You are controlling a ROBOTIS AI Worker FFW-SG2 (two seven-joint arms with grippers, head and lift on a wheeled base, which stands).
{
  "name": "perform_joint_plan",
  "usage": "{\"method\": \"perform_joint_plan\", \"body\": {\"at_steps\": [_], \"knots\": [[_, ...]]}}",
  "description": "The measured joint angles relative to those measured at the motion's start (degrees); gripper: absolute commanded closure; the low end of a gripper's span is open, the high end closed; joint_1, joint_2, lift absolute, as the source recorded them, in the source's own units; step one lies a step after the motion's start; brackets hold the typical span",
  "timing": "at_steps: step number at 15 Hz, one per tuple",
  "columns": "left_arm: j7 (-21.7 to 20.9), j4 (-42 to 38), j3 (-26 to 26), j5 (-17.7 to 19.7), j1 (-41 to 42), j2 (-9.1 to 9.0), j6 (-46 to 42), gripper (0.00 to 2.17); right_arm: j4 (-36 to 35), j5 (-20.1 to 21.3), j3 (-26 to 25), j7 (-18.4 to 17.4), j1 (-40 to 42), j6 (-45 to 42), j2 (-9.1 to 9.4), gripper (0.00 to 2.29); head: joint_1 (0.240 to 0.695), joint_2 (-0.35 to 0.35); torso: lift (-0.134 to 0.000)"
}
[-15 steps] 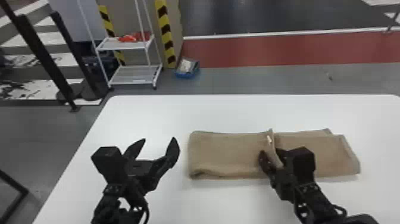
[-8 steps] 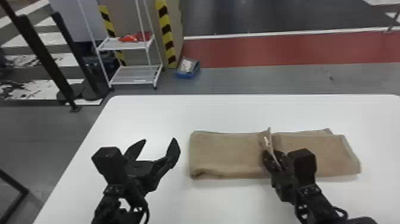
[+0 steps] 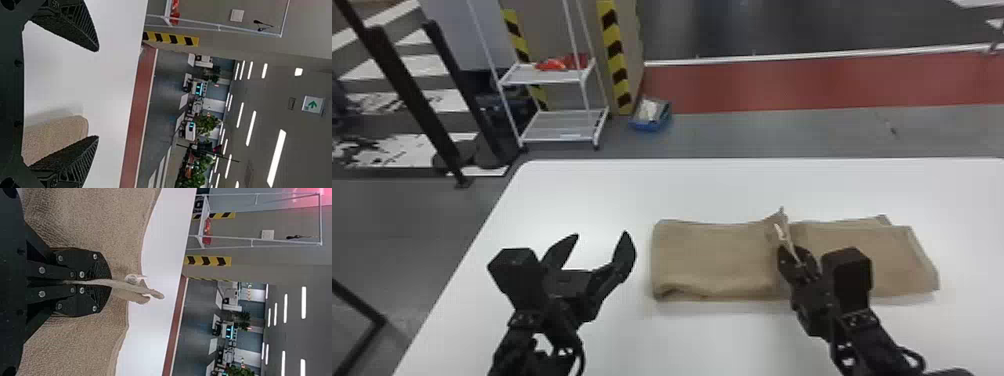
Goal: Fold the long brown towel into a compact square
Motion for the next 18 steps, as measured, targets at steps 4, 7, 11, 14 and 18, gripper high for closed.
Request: {"method": "perform_joint_plan", "body": {"at_steps": [4, 7, 11, 14, 18], "knots": [[0.0, 0.0, 0.2, 0.0, 0.1, 0.0, 0.0, 0.08, -8.2, -1.1, -1.3, 0.6, 3.0, 1.5, 0.0, 1.28, 0.695, 0.153, -0.119], [0.0, 0.0, 0.2, 0.0, 0.0, 0.0, 0.0, 0.08, -9.2, -1.4, -2.5, 0.6, 3.1, 3.9, 0.0, 1.28, 0.695, 0.138, -0.119], [0.0, 0.0, 0.0, -0.1, 0.0, 0.0, 0.0, 0.08, -4.1, -1.0, -1.9, 0.6, 1.1, 4.2, 0.0, 1.03, 0.695, 0.138, -0.119], [-0.1, 0.1, 0.2, -0.1, 0.1, 0.0, 0.0, 0.08, -2.3, -0.9, -1.4, 0.6, 0.3, 3.9, 0.0, 0.93, 0.695, 0.147, -0.119], [-0.2, 0.5, 0.0, -0.1, 0.1, 0.0, 0.0, 0.08, -2.2, -0.9, -0.8, 2.5, 0.6, 1.3, 0.0, 0.77, 0.695, 0.157, -0.119]]}}
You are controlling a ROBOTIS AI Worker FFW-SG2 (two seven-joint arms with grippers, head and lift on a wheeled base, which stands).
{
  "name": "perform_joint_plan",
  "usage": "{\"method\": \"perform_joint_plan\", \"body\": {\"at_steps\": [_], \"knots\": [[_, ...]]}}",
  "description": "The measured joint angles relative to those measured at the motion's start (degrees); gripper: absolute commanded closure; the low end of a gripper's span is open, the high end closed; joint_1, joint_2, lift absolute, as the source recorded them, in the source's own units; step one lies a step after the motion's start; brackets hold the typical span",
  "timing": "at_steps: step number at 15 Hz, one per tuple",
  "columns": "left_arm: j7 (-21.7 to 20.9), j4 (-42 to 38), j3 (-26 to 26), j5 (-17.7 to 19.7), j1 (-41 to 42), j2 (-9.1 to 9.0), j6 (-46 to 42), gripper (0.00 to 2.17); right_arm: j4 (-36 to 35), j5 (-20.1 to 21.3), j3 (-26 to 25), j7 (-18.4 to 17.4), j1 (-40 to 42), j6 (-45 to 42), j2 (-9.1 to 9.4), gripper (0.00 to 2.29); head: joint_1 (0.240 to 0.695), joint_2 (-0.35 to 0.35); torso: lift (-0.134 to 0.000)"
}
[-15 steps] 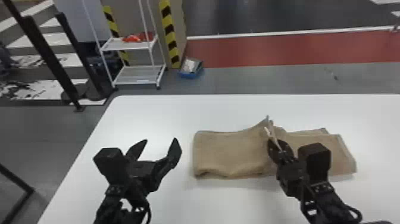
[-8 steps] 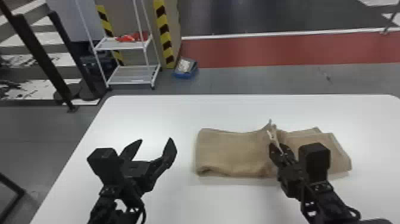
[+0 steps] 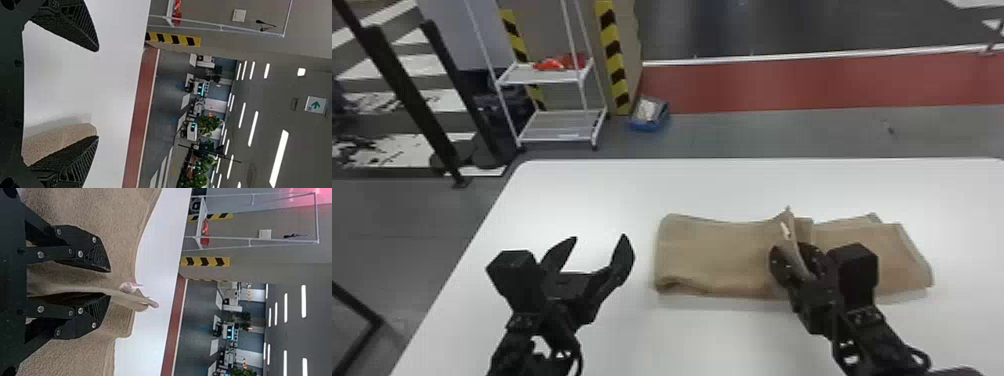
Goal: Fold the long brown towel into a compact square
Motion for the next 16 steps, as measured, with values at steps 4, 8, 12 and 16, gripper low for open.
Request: {"method": "perform_joint_plan", "body": {"at_steps": [4, 8, 12, 16], "knots": [[-0.2, 0.1, 0.1, 0.0, 0.0, 0.0, 0.0, 0.08, -0.5, -0.6, 0.1, 4.3, 1.0, -3.8, 0.0, 0.48, 0.695, 0.183, -0.119], [-0.4, 0.3, 0.2, 0.0, 0.0, 0.0, 0.0, 0.08, -1.9, -1.3, -1.1, 4.6, 2.9, -4.8, 0.0, 0.48, 0.695, 0.179, -0.119], [-0.4, 0.5, 0.1, 0.0, -0.1, 0.0, 0.0, 0.08, -3.5, -3.4, -4.0, 4.6, 4.6, -5.3, 0.0, 0.48, 0.695, 0.151, -0.119], [-0.7, 0.7, -0.2, 0.0, -0.2, 0.0, 0.0, 0.09, -0.6, -4.0, -6.3, 4.6, 1.6, -5.1, 0.0, 0.48, 0.695, 0.114, -0.119]]}}
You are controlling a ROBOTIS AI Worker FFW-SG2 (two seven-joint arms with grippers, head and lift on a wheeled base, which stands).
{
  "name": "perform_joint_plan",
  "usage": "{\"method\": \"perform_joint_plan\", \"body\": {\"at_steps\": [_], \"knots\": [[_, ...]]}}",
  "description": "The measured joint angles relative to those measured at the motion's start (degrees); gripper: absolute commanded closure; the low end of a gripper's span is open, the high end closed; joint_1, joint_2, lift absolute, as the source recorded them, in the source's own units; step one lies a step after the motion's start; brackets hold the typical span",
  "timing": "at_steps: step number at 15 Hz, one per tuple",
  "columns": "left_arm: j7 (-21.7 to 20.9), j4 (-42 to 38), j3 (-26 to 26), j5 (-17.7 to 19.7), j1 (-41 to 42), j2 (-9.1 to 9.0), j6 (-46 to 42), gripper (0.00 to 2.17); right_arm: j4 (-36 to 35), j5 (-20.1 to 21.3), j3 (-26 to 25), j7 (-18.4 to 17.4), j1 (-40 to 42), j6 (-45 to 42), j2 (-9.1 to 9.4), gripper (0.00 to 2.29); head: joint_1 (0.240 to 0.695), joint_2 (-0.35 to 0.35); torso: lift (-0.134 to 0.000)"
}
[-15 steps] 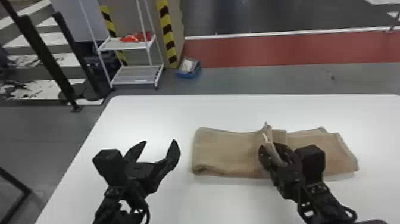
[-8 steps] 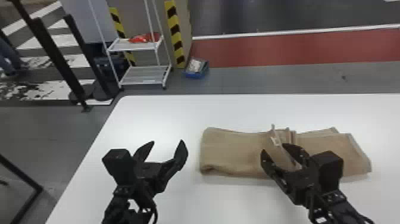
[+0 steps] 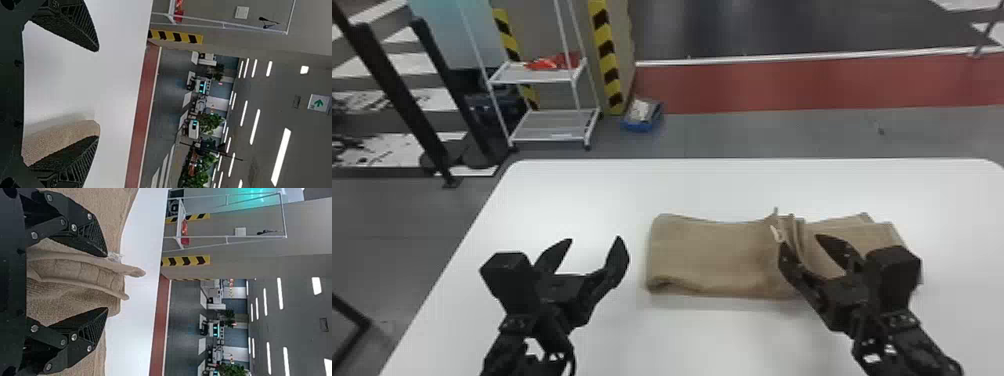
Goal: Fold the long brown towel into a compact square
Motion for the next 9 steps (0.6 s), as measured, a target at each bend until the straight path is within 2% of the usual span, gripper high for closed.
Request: {"method": "perform_joint_plan", "body": {"at_steps": [4, 9], "knots": [[0.0, 0.0, -0.1, -0.1, 0.0, 0.0, 0.0, 0.09, 7.8, 0.6, 0.1, 1.2, -6.4, -0.1, 0.0, 0.48, 0.695, 0.111, -0.119], [0.0, 0.4, 0.0, -0.1, -0.2, 0.0, 0.0, 0.09, 12.7, 0.4, 1.5, 2.2, -8.8, -0.7, 0.0, 0.48, 0.695, 0.13, -0.119]]}}
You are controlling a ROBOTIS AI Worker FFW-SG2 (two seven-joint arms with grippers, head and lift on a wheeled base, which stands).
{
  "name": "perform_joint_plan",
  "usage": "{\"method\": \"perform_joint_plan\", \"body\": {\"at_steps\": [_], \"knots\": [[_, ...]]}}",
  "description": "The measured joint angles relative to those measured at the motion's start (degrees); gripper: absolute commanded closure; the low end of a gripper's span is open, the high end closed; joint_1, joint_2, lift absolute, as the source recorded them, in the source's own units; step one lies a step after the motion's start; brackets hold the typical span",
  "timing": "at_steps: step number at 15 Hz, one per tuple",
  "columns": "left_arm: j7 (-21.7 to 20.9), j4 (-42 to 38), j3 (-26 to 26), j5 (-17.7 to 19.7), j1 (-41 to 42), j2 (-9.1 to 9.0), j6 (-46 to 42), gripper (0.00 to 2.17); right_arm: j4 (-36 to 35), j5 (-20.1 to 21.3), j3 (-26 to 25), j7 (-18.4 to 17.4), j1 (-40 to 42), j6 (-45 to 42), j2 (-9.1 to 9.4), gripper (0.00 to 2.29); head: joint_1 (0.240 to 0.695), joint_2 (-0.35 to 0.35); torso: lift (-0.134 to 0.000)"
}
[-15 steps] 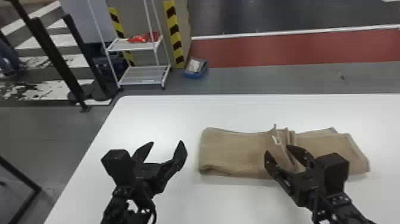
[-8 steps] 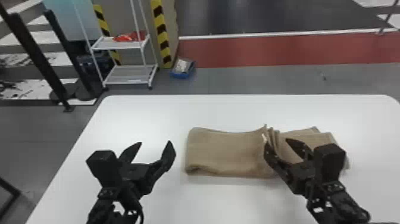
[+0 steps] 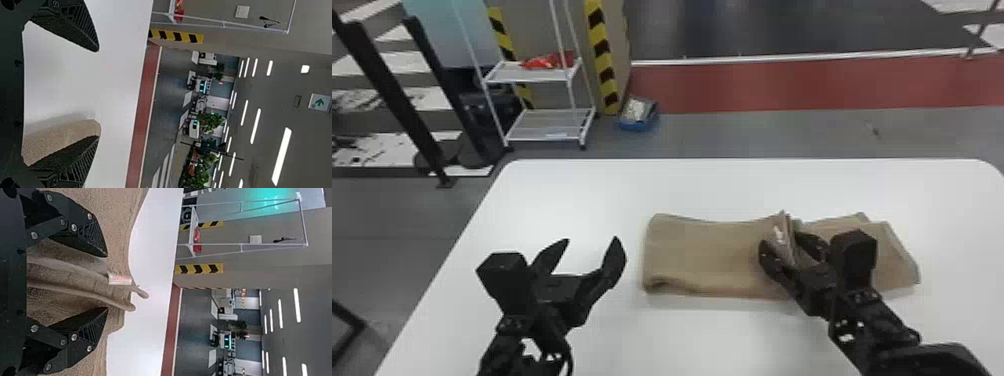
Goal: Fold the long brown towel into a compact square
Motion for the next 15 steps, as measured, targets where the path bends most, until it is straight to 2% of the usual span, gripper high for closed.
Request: {"method": "perform_joint_plan", "body": {"at_steps": [8, 9, 13, 15], "knots": [[-0.3, 0.8, 0.3, 0.0, -0.2, 0.0, 0.0, 0.09, -1.5, -0.6, 2.3, 0.8, 1.2, -2.9, 0.0, 0.51, 0.695, 0.163, -0.119], [-0.3, 0.8, 0.4, 0.0, -0.2, 0.0, 0.0, 0.09, -1.5, -0.6, 2.6, 0.9, 1.3, -2.9, 0.0, 0.61, 0.695, 0.165, -0.119], [-0.4, 1.1, 0.4, 0.1, -0.2, 0.0, -0.2, 0.09, -1.7, -0.7, 2.8, 1.5, 1.7, -2.7, 0.0, 1.47, 0.695, 0.175, -0.119], [-0.4, 1.2, 0.4, 0.1, -0.2, 0.0, -0.3, 0.09, -2.6, -0.8, 2.6, 1.3, 2.3, -2.5, 0.0, 1.66, 0.695, 0.173, -0.119]]}}
